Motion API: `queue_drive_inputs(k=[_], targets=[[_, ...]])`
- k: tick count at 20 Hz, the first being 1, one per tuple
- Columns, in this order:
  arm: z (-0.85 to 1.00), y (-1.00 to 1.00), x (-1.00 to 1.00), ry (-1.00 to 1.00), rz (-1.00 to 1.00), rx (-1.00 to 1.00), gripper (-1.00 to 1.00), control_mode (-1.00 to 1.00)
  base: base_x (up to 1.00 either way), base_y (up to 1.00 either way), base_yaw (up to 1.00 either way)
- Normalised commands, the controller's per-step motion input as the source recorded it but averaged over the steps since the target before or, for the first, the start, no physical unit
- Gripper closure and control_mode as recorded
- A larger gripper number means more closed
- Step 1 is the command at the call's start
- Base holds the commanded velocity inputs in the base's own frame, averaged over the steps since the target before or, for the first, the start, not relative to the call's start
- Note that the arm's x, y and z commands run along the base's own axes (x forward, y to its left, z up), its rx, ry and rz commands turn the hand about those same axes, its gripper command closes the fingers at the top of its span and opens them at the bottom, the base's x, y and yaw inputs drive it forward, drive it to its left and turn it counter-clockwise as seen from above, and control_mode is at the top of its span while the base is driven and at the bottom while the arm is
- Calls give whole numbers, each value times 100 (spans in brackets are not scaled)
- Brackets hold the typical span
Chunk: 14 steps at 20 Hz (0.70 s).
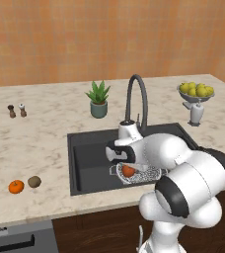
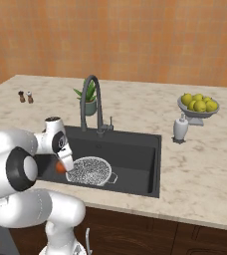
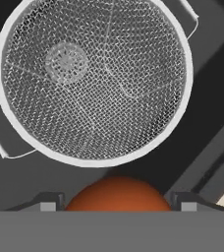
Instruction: Put the colander in the sink, put the orange, orange, kiwi in the colander, and turn on the sink faucet and pour water over the colander.
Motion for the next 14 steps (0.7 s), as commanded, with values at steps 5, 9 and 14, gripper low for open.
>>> queue_drive_inputs(k=[5, 9, 14], targets=[[-13, -2, 29, 0, -2, 0, 100, -100, 0, 0, 0], [-7, -3, 39, 0, -3, 0, 100, -100, 0, 0, 0], [-15, -4, 33, 0, -5, 0, 100, -100, 0, 0, 0]])
